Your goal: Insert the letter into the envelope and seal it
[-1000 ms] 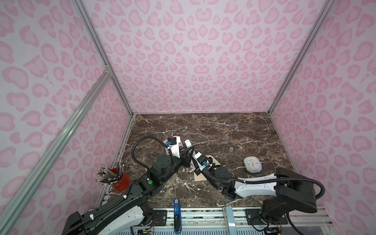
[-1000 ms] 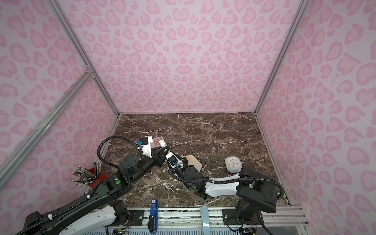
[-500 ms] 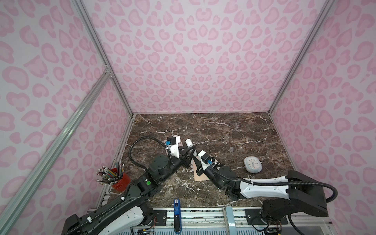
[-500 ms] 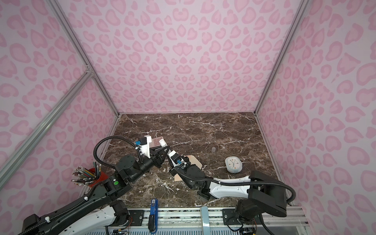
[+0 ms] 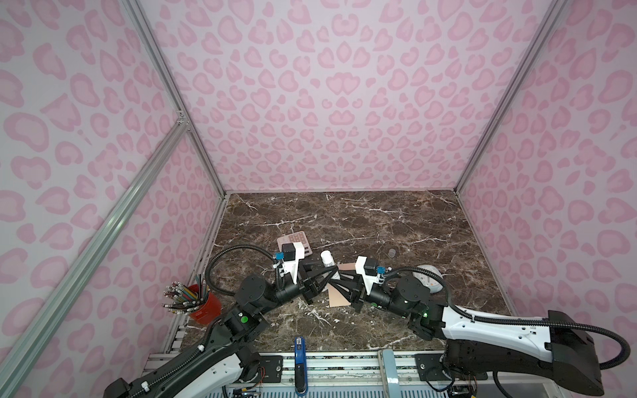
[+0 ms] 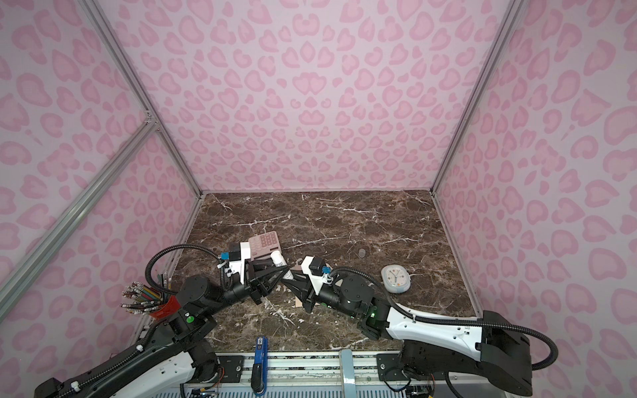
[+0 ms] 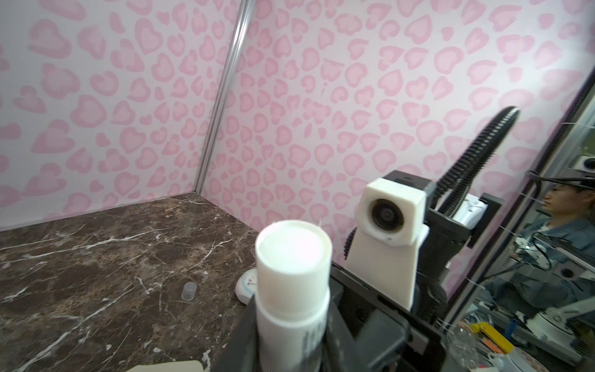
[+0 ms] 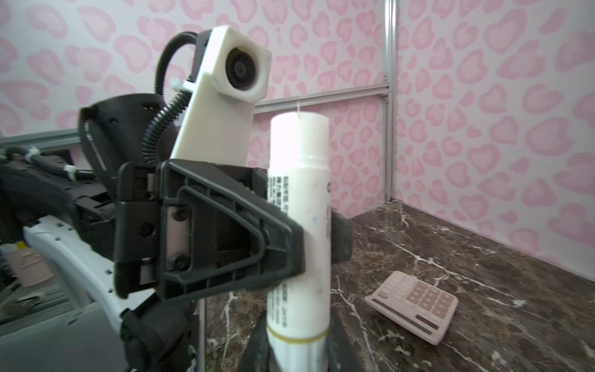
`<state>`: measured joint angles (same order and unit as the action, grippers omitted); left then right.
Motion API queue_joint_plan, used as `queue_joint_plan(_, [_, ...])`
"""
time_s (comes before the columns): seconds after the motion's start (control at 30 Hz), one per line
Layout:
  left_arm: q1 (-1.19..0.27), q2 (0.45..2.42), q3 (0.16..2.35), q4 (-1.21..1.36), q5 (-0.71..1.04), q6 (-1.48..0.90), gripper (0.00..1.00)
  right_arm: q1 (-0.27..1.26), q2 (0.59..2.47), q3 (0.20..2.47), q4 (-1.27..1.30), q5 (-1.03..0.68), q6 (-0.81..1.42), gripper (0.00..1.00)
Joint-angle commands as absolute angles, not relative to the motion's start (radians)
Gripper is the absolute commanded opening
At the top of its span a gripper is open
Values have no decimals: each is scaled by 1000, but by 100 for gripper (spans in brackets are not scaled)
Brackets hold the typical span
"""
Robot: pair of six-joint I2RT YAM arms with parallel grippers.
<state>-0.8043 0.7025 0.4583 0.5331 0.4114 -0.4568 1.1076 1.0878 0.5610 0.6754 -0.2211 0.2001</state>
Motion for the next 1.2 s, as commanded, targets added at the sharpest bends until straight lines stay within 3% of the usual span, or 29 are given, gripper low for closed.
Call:
queue_joint_plan(0.0, [-811,701,449,483,673,-486,5,1076,1063,553,780,-410,319,9])
queue_joint_plan(0.13, [-810,694,452,485,696,-488,5,1040,1051,555,772,-479,372,10])
queue_joint_plan(0.3, [-808,696,461,450,656,-468,5,1040,1051,564,694,-441,308,17])
queue_joint_plan(0.4, [-810,698,474,401,547,-452,5,1043,1051,574,604,-362,241,42])
queue_joint_plan(0.57, [-810,698,528,272,229,-422,5,1061,1086,581,471,-166,89,54])
queue_joint_plan(0.67, [-809,691,543,234,11,-425,5,1066,1123,551,518,-53,53,55])
queue_joint_plan(0.8, [-808,697,557,228,-142,-420,6,1108,1181,505,675,113,8,56])
queue_joint_plan(1.17, [-810,794,557,303,-211,-477,5,1157,1421,605,942,274,-30,56])
